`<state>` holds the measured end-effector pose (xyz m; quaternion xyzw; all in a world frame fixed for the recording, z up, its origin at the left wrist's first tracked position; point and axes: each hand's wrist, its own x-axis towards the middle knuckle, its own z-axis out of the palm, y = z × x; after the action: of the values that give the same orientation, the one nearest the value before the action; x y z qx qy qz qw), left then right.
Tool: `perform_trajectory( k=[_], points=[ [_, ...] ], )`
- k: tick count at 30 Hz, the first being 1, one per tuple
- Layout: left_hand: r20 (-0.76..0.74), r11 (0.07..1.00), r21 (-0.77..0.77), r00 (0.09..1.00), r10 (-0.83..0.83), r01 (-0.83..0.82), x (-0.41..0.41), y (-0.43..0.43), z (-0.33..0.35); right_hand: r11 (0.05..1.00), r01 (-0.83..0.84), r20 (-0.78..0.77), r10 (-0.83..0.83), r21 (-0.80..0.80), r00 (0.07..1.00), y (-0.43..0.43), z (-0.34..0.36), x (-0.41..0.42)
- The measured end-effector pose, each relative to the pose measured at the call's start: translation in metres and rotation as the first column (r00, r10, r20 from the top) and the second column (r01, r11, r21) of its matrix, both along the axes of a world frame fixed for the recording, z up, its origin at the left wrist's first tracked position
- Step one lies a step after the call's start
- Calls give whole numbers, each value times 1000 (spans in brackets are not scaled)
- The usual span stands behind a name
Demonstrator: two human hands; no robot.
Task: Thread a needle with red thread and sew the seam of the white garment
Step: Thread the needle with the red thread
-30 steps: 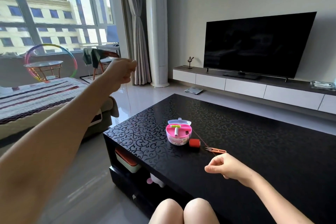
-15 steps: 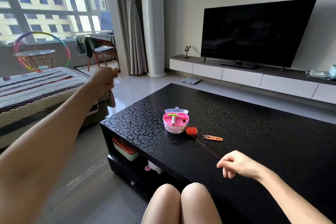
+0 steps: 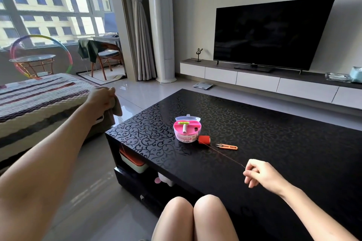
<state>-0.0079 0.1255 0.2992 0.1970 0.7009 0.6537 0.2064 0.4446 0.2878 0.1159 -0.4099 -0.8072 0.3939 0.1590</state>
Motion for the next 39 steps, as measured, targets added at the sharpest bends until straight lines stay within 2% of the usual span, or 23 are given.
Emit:
perform_trajectory(
  k=[8,13,16,18,20,23,25,27,29,31,32,34,39],
  points=[
    [-60,995,-59,995,78,-81,-27,-9,-34,995,-3,-87,-6,-103,996,4,16,6],
    [-85,992,-103,994,69,-78,-25,-26,-53,969,36,-238,-96,-245,966,0,39,18],
    [-92,981,-160,991,96,-110,-23,-34,-67,932,42,-394,-193,-360,899,0,51,17],
    [-90,975,-184,990,108,-123,-29,-38,-80,886,67,-474,-309,-460,824,3,57,13],
    [-70,970,-212,992,105,-117,-34,-41,-94,809,34,-560,-435,-587,705,7,59,5],
    [-36,961,-252,994,104,-110,-37,-45,-113,673,-163,-660,-595,-721,460,6,66,-11],
    [-29,957,-274,995,94,-99,-30,-48,-121,618,-303,-688,-667,-726,288,0,74,-24],
    [-15,956,-282,997,78,-79,-22,-48,-127,574,-411,-676,-718,-709,164,-3,84,-37],
    [-12,947,-315,998,67,-67,-12,-50,-128,525,-485,-627,-776,-700,65,0,89,-48],
    [6,946,-321,999,44,-40,5,-55,-121,502,-522,-596,-803,-689,16,4,94,-60],
    [25,952,-307,1000,16,-7,15,-59,-116,496,-524,-594,-804,-693,25,7,96,-67],
    [66,960,-277,998,-11,30,33,-66,-109,517,-478,-630,-769,-710,104,9,101,-78],
    [103,966,-246,989,106,-78,45,-91,-103,643,-344,-729,-608,-685,314,-2,121,-117]
  ],
)
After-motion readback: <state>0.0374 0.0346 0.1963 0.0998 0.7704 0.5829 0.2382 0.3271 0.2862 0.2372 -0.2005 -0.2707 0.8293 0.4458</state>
